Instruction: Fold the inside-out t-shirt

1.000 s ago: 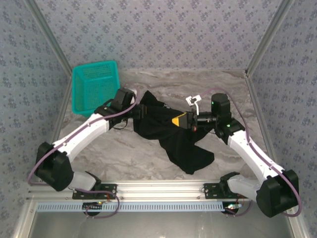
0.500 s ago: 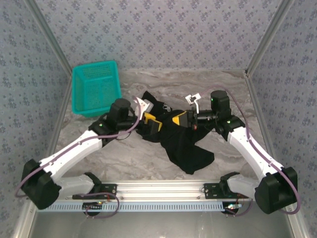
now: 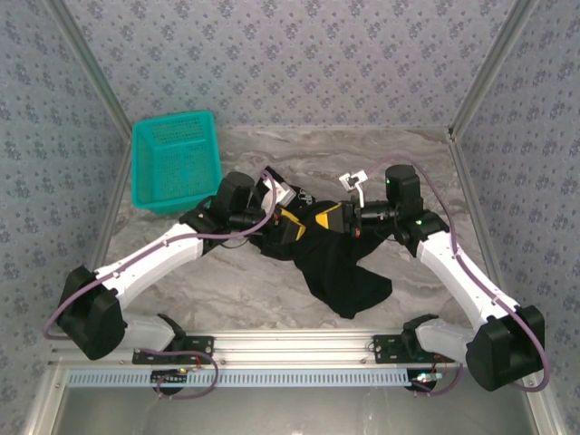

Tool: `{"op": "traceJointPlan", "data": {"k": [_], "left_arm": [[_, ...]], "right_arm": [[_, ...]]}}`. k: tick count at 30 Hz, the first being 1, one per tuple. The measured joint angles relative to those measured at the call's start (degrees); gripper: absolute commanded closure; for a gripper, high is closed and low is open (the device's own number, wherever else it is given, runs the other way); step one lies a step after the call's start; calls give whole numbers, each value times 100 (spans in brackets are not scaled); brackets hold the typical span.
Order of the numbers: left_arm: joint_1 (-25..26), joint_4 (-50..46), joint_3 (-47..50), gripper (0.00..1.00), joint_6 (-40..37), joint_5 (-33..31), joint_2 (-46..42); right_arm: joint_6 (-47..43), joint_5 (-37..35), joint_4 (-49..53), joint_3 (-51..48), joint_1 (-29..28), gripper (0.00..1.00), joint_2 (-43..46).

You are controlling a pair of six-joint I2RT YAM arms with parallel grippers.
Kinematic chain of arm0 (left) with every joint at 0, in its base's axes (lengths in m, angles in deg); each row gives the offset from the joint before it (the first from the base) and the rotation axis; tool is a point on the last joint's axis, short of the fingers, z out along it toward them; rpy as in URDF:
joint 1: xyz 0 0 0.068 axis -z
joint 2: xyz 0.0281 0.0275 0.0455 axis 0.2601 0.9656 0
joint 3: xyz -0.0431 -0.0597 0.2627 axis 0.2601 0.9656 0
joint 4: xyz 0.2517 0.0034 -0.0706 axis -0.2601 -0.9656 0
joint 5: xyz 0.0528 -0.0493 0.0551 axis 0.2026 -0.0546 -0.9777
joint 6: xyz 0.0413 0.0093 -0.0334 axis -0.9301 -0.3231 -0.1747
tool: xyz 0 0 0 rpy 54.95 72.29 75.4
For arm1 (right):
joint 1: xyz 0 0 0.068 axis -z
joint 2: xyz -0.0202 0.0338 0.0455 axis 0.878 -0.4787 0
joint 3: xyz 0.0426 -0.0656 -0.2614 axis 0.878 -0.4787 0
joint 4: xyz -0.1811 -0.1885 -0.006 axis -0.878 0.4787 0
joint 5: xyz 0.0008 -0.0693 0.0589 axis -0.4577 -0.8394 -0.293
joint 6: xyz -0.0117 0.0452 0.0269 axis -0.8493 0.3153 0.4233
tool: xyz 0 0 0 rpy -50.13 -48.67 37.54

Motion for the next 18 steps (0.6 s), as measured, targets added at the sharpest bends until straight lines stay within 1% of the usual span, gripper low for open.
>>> {"op": "traceJointPlan", "data": {"k": [4, 7, 8, 10, 11, 13, 14, 18], "left_arm": [[0, -39, -85, 84, -52, 15, -4], [0, -98, -105, 98, -83, -74, -79], [0, -122, -105, 100, -87, -114, -131], [0, -136, -105, 100, -94, -162, -249], [0, -151, -116, 100, -96, -184, -321], [0, -177, -155, 100, -63, -326, -455], [2, -181, -188, 100, -24, -461, -533], [4, -168, -428, 100, 302, -1088, -824]], "right_arm": [[-46, -44, 92, 7, 4, 100, 0], [-133, -133, 234, 28, 22, 100, -9], [-151, -168, 275, 57, 31, 100, -33], [-157, -282, 365, 144, 31, 99, -81], [-173, -391, 457, 216, 31, 94, -114], [-197, -782, 739, 463, 31, 89, -203], [-190, -1099, 935, 664, 26, 85, -286], [-120, -2697, 1917, 2022, -63, 70, -962]]}}
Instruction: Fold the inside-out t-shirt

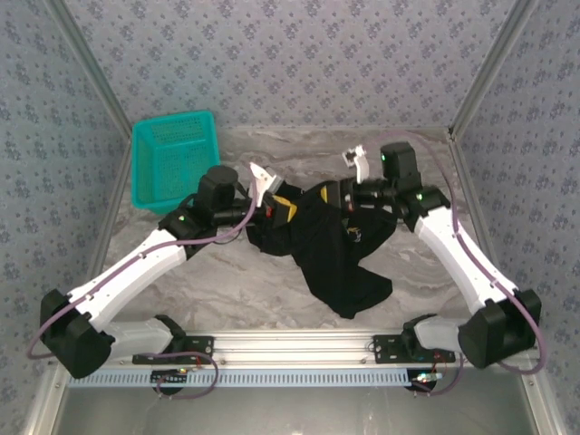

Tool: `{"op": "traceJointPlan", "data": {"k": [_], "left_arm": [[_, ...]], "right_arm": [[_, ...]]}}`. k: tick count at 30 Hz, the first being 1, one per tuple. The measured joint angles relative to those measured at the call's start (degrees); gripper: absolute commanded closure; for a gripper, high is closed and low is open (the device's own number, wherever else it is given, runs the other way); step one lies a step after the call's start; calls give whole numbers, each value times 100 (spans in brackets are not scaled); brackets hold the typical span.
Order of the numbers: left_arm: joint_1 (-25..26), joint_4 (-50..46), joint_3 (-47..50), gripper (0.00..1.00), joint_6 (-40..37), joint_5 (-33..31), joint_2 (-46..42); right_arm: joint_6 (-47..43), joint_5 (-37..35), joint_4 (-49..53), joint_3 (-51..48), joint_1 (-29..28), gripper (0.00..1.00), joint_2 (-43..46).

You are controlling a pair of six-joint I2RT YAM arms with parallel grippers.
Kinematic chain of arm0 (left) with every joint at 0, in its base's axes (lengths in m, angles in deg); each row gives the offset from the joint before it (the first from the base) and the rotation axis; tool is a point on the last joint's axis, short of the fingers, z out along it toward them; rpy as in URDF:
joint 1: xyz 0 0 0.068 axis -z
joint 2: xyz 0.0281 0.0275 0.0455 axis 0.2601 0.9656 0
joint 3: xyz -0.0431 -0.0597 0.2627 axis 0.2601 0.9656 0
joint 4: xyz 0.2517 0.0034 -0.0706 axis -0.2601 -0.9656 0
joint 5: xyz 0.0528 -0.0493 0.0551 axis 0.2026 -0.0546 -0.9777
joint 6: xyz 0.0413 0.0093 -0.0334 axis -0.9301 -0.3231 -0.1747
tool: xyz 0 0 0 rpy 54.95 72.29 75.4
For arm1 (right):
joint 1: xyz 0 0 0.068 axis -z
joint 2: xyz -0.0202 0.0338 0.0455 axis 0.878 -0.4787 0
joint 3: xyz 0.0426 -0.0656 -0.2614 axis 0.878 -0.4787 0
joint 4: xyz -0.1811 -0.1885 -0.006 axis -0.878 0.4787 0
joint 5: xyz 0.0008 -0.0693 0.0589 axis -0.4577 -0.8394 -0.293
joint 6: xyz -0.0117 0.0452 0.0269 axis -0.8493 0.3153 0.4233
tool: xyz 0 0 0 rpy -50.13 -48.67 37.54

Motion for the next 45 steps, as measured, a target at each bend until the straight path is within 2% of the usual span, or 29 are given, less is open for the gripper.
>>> {"op": "traceJointPlan", "data": {"k": [2, 5, 8, 10, 15, 19, 22, 26, 28, 30, 31, 32, 35, 36, 40, 45], "left_arm": [[2, 0, -236, 100, 201, -291, -101], [61, -22, -658, 100, 363, -608, -166], [188, -219, -1056, 100, 361, -837, -153], [238, -400, -1283, 100, 356, -922, -90], [258, -868, -1692, 100, 341, -940, 249], [258, -1176, -1784, 100, 297, -852, 442], [258, -1340, -1784, 100, 297, -767, 466], [258, -1344, -1784, 100, 299, -643, 470], [258, -1344, -1784, 100, 299, -608, 470], [258, -1338, -1784, 100, 302, -568, 479], [258, -1338, -1784, 100, 302, -562, 481], [258, -1338, -1781, 94, 302, -560, 481], [258, -1281, -1698, 69, 306, -680, 463], [243, -1211, -1602, 64, 321, -748, 422], [0, -1043, -907, 51, 304, -933, 31], [-234, -946, 61, 42, 212, -1021, -275]], "right_arm": [[-46, -1025, 400, 776, -175, 62, -417], [-225, -2162, 811, 1244, -481, 52, -579], [-599, -2627, 975, 1130, -719, 46, -293], [-870, -2472, 894, 782, -831, 44, 140], [-1523, -1088, 490, 31, -1047, 35, 988], [-1690, -94, -39, -282, -1047, 27, 916], [-1657, 227, -330, -326, -1049, 25, 590], [-1458, 299, -774, -330, -1088, 35, 122], [-1305, 299, -1021, -380, -1123, 61, 17], [-1147, 310, -1305, -490, -1172, 83, 9], [-1123, 352, -1408, -542, -1176, 91, 17], [-1086, 433, -1510, -619, -1172, 95, 35], [-1143, 935, -1659, -850, -951, 100, 142], [-1191, 1158, -1655, -916, -809, 100, 186], [-1475, 1845, -1493, -957, -374, 98, 267], [-1974, 2409, -962, -807, -330, 96, 293]]}}
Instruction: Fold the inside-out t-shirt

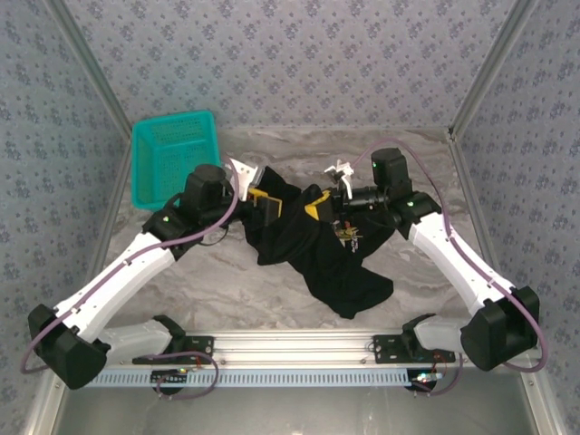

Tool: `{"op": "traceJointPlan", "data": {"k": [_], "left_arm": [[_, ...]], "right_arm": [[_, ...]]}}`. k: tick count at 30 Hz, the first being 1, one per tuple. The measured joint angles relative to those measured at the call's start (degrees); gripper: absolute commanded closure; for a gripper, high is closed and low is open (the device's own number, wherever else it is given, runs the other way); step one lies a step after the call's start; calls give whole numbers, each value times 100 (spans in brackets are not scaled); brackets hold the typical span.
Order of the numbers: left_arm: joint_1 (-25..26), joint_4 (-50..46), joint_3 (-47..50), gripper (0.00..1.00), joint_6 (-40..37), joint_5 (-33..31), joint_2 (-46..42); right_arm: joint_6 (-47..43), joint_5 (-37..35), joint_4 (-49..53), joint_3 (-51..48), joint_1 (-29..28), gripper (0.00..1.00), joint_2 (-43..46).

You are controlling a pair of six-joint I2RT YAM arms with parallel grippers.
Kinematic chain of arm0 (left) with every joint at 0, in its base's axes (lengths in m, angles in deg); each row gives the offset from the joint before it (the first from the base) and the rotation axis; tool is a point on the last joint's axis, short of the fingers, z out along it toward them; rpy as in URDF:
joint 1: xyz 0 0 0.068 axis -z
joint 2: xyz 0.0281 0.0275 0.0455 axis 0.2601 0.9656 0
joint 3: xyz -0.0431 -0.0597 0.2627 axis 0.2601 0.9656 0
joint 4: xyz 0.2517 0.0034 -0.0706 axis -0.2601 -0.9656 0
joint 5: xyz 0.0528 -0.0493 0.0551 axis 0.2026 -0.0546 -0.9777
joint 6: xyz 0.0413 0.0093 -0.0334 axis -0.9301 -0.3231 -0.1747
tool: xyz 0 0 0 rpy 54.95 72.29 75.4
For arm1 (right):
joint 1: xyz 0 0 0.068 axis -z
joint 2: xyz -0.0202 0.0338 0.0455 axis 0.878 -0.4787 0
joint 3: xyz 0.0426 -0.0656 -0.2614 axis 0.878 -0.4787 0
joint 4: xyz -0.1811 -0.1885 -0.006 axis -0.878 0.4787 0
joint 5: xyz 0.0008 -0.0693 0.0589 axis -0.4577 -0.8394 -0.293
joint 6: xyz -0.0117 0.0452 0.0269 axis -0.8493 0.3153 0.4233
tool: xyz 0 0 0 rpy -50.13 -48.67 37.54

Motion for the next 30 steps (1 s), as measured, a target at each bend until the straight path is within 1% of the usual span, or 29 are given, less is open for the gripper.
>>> {"op": "traceJointPlan", "data": {"k": [3, 9, 14, 19, 25, 28, 30], "left_arm": [[9, 26, 247, 39, -162, 0, 142], [61, 203, 319, 33, -422, 48, 426], [199, 404, 319, 31, -531, 201, 629], [229, 380, 339, 31, -573, 109, 531], [232, 382, 570, 24, -691, 70, 164], [232, 411, 568, 23, -772, 66, 304], [232, 413, 511, 24, -822, 35, 544]], "right_arm": [[-151, 164, 212, 122, 2, 96, -11], [-245, 251, 413, 214, 11, 95, -48], [-243, 219, 507, 219, 31, 95, -72], [-240, 72, 595, 267, 146, 95, -81], [-240, 42, 651, 474, 168, 94, -192], [-240, 114, 654, 511, 136, 93, -214], [-243, 177, 660, 516, 103, 92, -229]]}}
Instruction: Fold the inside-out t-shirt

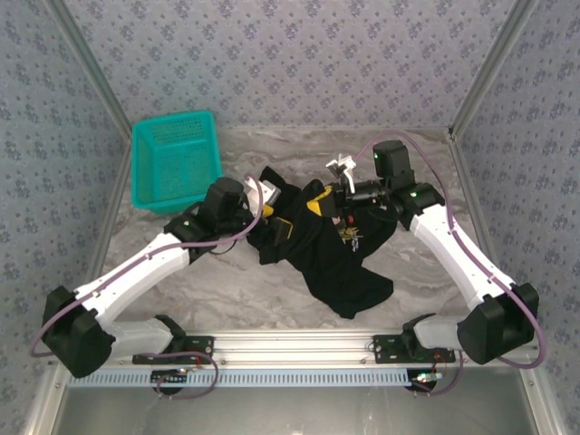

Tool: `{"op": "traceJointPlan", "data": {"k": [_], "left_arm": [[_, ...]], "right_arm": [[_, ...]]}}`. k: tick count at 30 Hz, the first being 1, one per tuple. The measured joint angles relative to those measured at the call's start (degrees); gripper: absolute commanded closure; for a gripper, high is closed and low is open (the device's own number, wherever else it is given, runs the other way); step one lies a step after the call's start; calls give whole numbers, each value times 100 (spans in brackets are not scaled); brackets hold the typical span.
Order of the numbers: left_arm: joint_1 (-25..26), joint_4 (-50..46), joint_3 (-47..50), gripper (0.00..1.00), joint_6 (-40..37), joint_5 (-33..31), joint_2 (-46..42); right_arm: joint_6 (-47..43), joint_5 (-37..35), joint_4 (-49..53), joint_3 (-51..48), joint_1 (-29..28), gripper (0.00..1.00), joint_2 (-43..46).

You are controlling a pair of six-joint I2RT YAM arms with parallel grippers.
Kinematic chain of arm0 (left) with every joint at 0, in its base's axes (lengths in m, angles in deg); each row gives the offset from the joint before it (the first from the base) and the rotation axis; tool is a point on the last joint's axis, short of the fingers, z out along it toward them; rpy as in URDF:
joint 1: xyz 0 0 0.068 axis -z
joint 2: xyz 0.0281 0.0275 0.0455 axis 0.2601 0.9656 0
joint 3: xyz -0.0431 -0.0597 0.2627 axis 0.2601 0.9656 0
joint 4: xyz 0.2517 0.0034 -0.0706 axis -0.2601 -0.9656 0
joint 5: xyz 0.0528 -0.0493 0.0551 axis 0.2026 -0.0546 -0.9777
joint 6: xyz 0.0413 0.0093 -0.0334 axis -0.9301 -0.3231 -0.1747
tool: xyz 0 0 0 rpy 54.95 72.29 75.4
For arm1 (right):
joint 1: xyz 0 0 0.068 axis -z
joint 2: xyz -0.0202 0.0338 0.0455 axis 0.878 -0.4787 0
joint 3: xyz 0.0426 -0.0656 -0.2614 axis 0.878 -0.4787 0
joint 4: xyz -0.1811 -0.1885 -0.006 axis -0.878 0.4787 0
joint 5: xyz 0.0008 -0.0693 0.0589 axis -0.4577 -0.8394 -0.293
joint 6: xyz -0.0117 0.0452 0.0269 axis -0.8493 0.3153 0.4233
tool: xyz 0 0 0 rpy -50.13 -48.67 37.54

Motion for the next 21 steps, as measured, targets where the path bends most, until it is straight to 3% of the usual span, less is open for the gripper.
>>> {"op": "traceJointPlan", "data": {"k": [3, 5, 7, 9, 10, 12, 14, 18, 21], "left_arm": [[4, 44, -127, 30, -20, -79, 376], [2, 109, -181, 44, -52, -48, 492], [2, 190, -262, 65, -31, 146, 551], [0, 291, -337, 94, -7, 393, 560], [-24, 365, -365, 100, 33, 540, 551], [-103, 511, -354, 100, 173, 835, 485], [-273, 769, -208, 100, 411, 1158, 304], [-699, 1427, 280, 100, 1185, 1788, -396], [-793, 1718, 315, 100, 1600, 2048, -688]], "right_arm": [[-44, 83, 131, 11, -35, 91, -13], [-66, 142, 214, 13, -39, 91, -13], [-85, 155, 254, 20, -39, 89, -13], [-83, 85, 260, 22, -31, 87, -13], [-57, -74, 273, 22, -22, 86, -7], [20, -562, 308, 20, 11, 81, 37], [146, -1414, 404, 31, 28, 81, 127], [533, -3488, 673, 118, -9, 69, 188], [719, -4369, 732, 118, -35, 62, 186]]}}
